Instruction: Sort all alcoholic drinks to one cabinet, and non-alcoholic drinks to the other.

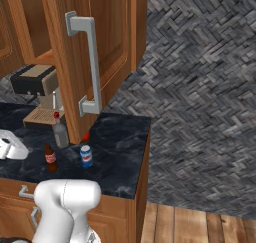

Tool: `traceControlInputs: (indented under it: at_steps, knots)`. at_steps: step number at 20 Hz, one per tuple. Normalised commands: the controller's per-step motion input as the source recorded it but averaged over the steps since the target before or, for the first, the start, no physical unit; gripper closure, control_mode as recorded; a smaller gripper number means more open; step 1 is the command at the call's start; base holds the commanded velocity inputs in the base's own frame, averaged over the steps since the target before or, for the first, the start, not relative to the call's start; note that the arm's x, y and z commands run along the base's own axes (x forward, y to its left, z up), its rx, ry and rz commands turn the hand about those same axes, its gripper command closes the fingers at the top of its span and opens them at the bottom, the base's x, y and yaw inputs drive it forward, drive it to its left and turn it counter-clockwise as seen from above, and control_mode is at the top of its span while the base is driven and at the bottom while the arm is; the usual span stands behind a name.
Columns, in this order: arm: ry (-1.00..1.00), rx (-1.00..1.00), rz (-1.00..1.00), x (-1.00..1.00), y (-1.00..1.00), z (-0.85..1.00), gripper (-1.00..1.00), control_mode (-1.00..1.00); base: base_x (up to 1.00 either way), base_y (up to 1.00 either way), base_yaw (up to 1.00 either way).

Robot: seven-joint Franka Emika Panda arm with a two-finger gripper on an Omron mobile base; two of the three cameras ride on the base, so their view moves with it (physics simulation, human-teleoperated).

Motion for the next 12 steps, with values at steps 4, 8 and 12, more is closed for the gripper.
traceControlInputs:
  at_steps: [4,8,12]
  knots:
    - [-0.01,-0.02,-0.16,0.0,0.16,-0.11,-1.0,-1.0,0.0,0.0,0.0]
    - [-0.01,-0.04,-0.17,0.0,0.06,-0.06,-1.0,-1.0,0.0,0.0,0.0]
    - [0.0,-0.04,-0.13,0.0,0.0,-0.01,-1.0,-1.0,0.0,0.0,0.0]
